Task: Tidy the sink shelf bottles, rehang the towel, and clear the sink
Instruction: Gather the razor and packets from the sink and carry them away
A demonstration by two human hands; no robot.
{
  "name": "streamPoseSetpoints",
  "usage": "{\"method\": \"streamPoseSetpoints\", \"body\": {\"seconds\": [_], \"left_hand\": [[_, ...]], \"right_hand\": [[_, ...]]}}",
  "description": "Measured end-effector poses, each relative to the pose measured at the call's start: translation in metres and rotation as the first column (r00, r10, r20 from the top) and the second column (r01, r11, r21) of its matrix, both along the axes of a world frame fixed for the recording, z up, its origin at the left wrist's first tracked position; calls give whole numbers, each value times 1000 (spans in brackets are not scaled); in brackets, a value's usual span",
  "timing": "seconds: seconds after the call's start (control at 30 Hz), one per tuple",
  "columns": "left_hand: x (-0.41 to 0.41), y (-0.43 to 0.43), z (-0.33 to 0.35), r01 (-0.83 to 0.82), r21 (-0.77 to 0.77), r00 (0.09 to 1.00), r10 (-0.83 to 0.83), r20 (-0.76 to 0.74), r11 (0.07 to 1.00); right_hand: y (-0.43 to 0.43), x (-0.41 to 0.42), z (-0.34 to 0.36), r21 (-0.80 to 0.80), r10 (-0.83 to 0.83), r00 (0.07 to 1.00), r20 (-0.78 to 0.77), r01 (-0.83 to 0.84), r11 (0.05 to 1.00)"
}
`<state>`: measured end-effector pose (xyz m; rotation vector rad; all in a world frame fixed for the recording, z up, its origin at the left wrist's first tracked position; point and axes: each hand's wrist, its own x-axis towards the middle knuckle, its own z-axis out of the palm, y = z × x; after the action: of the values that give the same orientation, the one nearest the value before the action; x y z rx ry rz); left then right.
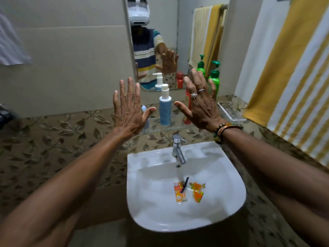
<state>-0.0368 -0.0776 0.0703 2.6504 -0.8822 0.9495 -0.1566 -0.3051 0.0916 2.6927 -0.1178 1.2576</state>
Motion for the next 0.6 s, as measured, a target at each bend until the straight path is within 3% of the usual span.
{"method": "streamPoseSetpoints", "body": {"seconds": [0.33,0.6], "left_hand": [[-12,-94,14,211,42,976,-213,51,977],[-13,-132,6,289,128,949,-302,95,949]], "right_hand": [[-90,-66,16,53,-285,956,66,281,958],[-119,-88,8,-1,-376,925,56,376,927]]}}
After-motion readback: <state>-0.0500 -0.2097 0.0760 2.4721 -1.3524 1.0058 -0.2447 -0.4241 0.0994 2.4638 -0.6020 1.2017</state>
